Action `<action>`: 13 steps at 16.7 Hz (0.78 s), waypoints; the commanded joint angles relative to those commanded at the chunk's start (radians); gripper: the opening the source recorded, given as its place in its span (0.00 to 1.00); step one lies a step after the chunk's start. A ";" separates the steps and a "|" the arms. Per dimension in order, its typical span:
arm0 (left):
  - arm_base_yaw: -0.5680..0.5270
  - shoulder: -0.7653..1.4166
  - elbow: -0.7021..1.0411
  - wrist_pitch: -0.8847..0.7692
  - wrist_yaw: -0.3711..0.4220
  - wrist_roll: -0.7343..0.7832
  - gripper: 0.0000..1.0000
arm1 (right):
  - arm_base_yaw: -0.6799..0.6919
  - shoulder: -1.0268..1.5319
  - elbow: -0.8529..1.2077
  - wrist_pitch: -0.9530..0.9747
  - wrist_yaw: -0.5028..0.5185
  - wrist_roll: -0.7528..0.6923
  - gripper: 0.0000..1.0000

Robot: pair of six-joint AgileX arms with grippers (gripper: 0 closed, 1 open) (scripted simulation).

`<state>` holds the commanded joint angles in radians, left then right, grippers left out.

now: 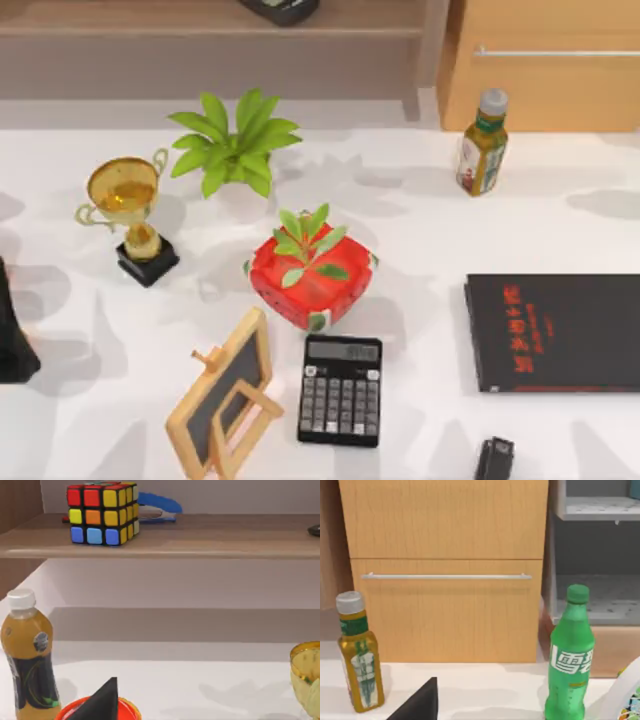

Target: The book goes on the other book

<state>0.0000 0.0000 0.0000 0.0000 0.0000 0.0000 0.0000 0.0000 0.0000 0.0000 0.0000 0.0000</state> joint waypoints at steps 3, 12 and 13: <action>0.000 0.000 0.000 0.000 0.000 0.000 1.00 | -0.003 0.010 0.009 0.004 -0.003 0.000 1.00; 0.000 0.000 0.000 0.000 0.000 0.000 1.00 | -0.143 0.560 0.440 0.185 -0.133 0.002 1.00; 0.000 0.000 0.000 0.000 0.000 0.000 1.00 | -0.167 0.661 0.511 0.215 -0.155 0.003 1.00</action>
<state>0.0000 0.0000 0.0000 0.0000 0.0000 0.0000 -0.1666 0.6606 0.5113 0.2148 -0.1547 0.0025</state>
